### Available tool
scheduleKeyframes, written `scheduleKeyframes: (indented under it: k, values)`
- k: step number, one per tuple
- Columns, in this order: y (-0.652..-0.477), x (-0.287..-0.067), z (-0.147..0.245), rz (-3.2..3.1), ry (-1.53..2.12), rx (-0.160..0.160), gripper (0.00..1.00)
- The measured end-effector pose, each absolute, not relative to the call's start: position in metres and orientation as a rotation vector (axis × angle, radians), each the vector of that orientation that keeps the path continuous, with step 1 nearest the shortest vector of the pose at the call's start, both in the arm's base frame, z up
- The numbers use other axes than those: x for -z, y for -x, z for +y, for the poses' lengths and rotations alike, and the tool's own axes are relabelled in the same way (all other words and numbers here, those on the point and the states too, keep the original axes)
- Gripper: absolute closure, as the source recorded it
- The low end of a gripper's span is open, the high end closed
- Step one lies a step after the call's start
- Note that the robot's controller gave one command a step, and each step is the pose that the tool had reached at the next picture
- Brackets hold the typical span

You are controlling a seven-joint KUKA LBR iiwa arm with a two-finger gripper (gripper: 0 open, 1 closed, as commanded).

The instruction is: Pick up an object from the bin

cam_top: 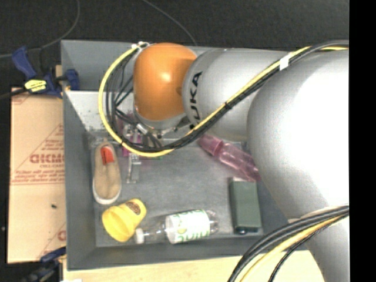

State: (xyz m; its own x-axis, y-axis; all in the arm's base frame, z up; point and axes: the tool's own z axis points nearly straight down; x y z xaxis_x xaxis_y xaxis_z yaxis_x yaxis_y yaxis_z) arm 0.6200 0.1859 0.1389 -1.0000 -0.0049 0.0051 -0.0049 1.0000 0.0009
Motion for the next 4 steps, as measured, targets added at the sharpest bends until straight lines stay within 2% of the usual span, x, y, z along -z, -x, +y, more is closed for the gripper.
scheduleKeyframes:
  k: [1, 2, 3, 4]
  values:
    - [-0.622, -0.144, 0.185, -3.144, 0.001, 0.004, 0.00]
    - [-0.656, -0.095, 0.191, -3.099, 0.669, 0.033, 0.00]
    - [-0.656, -0.093, 0.190, -3.099, 0.667, 0.031, 0.00]
    - [-0.655, -0.091, 0.184, -3.081, 0.812, 0.046, 0.00]
